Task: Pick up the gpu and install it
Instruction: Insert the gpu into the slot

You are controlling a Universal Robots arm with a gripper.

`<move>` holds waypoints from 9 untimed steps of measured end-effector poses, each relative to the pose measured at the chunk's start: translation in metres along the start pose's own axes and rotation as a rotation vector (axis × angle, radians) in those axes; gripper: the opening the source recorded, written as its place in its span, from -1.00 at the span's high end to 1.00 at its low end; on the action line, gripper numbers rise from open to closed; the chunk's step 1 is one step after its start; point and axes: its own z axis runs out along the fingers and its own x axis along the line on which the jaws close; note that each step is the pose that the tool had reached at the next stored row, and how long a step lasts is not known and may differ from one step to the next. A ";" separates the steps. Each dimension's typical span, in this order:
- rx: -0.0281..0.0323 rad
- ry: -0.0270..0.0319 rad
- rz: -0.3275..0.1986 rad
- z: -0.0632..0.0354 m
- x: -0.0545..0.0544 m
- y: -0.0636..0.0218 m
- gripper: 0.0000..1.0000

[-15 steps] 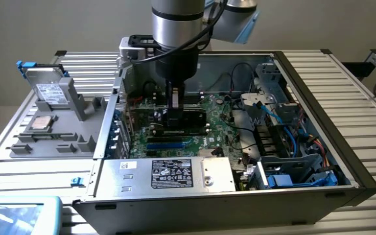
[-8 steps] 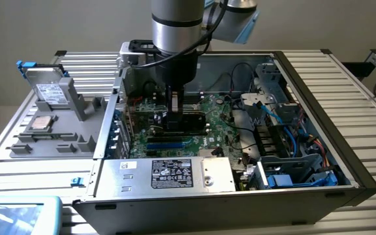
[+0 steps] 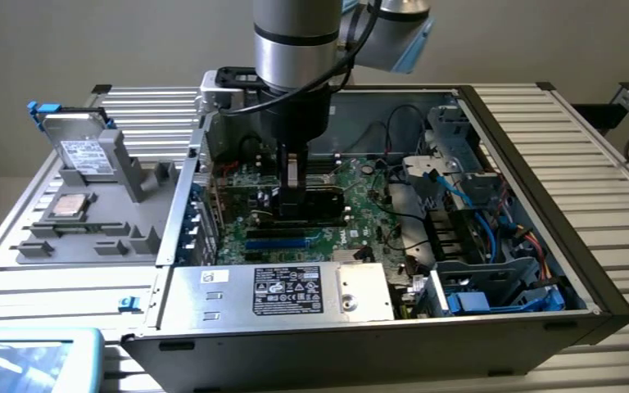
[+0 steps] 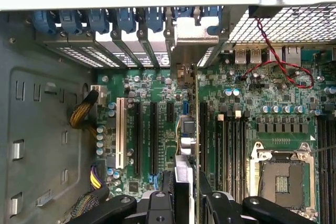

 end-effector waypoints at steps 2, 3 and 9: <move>0.0000 -0.0001 0.000 0.0003 0.000 0.0000 0.44; 0.0002 -0.0004 0.000 0.0012 0.000 -0.0001 0.44; 0.0000 0.0000 0.000 0.0094 0.000 0.0005 0.44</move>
